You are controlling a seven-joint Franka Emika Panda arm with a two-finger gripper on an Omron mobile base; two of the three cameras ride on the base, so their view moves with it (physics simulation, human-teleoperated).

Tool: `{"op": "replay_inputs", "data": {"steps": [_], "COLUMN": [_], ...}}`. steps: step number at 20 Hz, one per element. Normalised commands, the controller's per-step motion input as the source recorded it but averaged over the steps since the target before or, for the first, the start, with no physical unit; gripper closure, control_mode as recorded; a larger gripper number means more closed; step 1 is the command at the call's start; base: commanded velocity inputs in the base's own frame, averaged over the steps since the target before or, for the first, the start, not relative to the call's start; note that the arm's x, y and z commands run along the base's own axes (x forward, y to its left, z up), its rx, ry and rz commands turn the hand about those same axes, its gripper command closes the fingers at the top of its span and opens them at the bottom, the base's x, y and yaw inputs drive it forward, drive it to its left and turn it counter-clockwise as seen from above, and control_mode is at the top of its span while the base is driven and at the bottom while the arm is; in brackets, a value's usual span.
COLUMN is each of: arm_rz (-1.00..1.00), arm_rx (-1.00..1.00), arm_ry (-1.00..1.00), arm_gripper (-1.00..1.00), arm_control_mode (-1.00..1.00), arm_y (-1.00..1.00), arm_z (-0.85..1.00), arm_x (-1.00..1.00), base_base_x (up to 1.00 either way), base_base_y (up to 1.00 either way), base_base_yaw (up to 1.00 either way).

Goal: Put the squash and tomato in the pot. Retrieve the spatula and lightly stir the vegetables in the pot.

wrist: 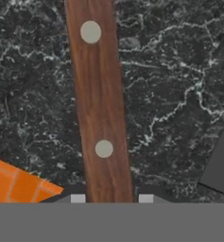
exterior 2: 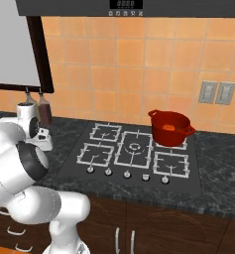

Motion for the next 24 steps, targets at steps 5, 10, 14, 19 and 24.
{"op": "replay_inputs", "data": {"steps": [5,10,14,19,24], "arm_rz": [-0.06,-0.19,-0.17,-0.05,0.00], "arm_rx": [-0.04,-0.08,-0.03,0.00,0.00], "arm_ry": [0.00,-0.08,-0.06,-0.06,-0.13], "arm_gripper": [1.00,1.00,1.00,1.00,1.00], "arm_control_mode": [-1.00,-1.00,-1.00,-1.00,-1.00], "arm_y": [-0.40,-0.92,-0.92,-0.88,-0.55], "arm_z": [0.29,0.86,0.73,0.47,0.30], "arm_x": [-0.01,0.00,-0.12,-0.12,-0.20], "base_base_x": [0.00,0.00,0.00,0.00,0.00], "base_base_y": [0.00,0.00,0.00,0.00,0.00], "base_base_yaw": [0.00,0.00,0.00,0.00,0.00]}}
